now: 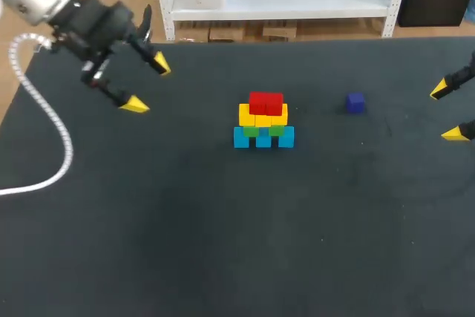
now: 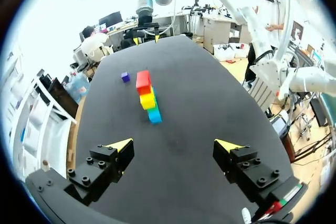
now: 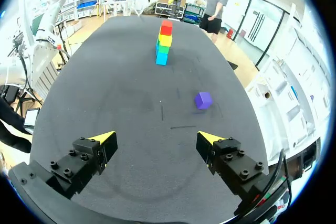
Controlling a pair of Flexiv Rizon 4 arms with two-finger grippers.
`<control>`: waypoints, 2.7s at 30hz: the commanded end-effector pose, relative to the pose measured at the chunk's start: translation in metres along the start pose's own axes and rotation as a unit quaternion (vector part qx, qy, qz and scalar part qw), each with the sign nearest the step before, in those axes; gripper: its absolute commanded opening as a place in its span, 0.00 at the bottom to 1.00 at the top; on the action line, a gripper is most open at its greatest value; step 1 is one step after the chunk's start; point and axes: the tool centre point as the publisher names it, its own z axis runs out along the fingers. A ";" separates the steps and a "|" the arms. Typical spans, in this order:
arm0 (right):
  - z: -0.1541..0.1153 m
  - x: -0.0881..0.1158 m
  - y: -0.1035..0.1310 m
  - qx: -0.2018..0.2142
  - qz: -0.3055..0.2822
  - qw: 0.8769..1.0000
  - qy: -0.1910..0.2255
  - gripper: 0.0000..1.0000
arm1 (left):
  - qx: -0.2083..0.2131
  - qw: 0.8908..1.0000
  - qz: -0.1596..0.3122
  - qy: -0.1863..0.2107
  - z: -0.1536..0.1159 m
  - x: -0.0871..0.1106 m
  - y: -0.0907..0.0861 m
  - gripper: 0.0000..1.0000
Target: Place the blue cubes, place green cubes on the blue cubes, place the yellow cubes on the green cubes, then place the red cubes on the yellow cubes, and place purple cube on the red cubes.
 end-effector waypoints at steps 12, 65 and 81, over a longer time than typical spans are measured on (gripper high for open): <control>0.000 0.000 0.000 0.000 0.000 1.000 -0.001 1.00 | -0.103 0.987 -0.114 0.053 -0.062 0.055 -0.039 1.00; 0.133 -0.032 -0.141 -0.027 -0.034 0.999 -0.006 1.00 | -0.110 0.989 -0.082 0.057 -0.071 0.059 -0.045 1.00; 0.143 -0.024 -0.127 -0.029 -0.025 0.999 -0.012 1.00 | -0.110 0.989 -0.082 0.057 -0.071 0.059 -0.045 1.00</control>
